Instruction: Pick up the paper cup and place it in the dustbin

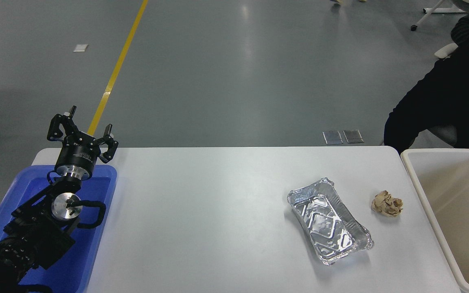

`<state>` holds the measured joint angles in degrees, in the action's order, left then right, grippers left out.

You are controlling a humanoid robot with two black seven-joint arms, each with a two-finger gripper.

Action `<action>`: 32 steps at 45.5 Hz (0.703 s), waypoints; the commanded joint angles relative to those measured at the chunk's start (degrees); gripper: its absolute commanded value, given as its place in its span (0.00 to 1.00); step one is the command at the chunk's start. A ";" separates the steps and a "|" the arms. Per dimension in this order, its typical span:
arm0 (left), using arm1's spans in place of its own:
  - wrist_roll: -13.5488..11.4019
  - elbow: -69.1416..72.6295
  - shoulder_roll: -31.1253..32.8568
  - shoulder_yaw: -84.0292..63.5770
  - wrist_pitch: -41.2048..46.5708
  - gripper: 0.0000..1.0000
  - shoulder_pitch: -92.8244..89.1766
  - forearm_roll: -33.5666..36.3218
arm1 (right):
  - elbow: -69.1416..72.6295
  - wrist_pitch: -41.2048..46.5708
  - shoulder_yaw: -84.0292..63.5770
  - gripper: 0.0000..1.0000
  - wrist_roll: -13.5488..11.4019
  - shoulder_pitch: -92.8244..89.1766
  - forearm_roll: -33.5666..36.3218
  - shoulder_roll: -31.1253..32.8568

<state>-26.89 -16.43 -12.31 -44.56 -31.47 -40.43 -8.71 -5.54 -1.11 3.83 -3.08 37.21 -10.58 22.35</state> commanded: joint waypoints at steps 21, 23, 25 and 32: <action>0.00 0.00 0.00 0.00 0.01 0.99 0.00 0.00 | -0.08 -1.00 0.65 1.00 0.35 -2.67 0.74 -2.93; 0.00 0.00 0.00 0.09 0.01 0.99 0.00 0.09 | -0.08 -0.91 0.56 1.00 0.35 -2.58 0.74 -2.93; 0.00 0.00 0.00 0.00 0.01 0.99 0.00 0.09 | -0.08 -0.83 0.39 1.00 0.44 -2.58 0.74 -2.84; 0.00 0.00 0.00 0.09 0.01 0.99 0.00 0.00 | -0.08 -0.39 -0.58 1.00 0.36 -0.22 0.65 -1.87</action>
<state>-26.89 -16.43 -12.30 -44.53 -31.46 -40.43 -8.70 -5.61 -1.90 4.23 -2.72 34.92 -9.87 19.78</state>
